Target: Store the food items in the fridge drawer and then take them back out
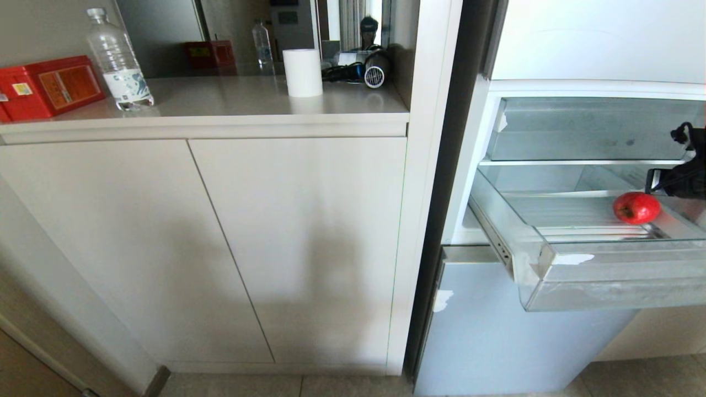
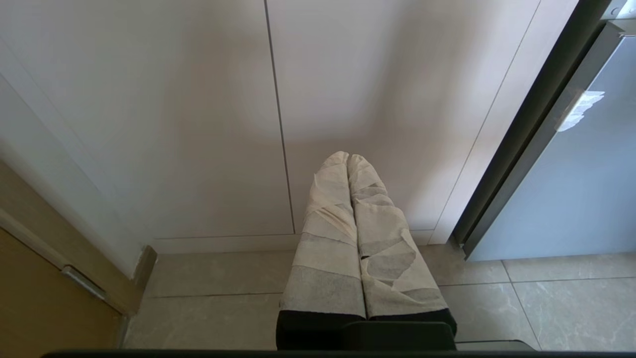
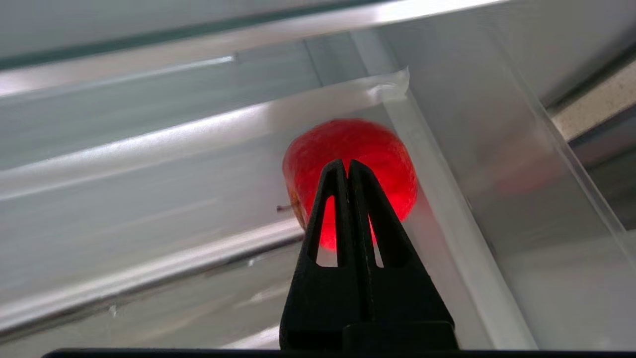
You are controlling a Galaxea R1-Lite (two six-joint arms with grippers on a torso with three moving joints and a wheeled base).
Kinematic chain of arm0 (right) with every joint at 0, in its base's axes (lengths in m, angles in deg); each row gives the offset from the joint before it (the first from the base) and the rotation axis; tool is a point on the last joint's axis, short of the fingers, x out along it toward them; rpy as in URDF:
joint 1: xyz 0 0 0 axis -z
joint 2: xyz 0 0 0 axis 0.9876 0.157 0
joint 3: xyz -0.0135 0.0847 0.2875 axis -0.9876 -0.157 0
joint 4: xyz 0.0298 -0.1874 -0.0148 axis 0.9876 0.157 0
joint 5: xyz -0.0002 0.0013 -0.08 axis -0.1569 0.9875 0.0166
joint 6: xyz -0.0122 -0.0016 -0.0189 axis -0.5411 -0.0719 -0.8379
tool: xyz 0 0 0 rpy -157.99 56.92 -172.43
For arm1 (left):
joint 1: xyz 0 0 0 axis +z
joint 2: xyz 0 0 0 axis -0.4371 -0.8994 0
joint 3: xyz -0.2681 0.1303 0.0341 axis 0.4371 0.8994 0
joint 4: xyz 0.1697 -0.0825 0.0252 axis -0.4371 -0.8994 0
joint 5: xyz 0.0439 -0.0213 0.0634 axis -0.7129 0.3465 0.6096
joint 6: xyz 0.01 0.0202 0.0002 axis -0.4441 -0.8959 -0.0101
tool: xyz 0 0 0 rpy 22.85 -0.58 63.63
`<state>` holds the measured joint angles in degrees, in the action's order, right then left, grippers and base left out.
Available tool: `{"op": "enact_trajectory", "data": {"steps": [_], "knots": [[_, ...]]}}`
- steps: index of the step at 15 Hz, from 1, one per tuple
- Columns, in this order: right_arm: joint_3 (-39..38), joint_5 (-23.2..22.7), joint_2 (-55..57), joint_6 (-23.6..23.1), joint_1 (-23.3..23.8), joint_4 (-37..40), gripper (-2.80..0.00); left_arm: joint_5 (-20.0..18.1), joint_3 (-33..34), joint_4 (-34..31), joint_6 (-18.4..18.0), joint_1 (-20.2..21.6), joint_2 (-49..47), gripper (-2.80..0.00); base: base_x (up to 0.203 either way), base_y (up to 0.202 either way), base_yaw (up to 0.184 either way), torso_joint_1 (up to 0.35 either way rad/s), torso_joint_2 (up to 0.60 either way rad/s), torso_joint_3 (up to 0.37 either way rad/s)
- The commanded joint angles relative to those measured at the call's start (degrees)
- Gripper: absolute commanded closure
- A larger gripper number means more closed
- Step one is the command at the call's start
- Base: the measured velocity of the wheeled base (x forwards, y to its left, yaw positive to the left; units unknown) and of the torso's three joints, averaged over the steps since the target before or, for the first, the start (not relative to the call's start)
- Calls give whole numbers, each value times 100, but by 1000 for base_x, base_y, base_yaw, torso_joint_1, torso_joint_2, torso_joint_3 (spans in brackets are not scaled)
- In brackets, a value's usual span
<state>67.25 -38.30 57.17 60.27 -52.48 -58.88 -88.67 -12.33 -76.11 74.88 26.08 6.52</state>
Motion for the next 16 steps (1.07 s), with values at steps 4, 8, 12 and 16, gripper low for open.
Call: {"op": "enact_trajectory", "data": {"steps": [4, 8, 12, 16], "knots": [[-5, 66, 286, 105, -1, -266, 0, 2, 0, -2, -3, 2, -9, 0, 0, 0, 0, 0, 0, 0], [-5, 92, 401, 167, -1, -398, 0, 2, 0, -1, -3, 2, -9, 0, 0, 0, 0, 0, 0, 0], [-21, 316, 252, 195, 1, -63, 0, 2, 0, -1, -3, 2, -9, 0, 0, 0, 0, 0, 0, 0], [-269, -59, -617, 621, 52, 726, 0, 2, 0, -3, 1, 2, -9, 0, 0, 0, 0, 0, 0, 0]]}}
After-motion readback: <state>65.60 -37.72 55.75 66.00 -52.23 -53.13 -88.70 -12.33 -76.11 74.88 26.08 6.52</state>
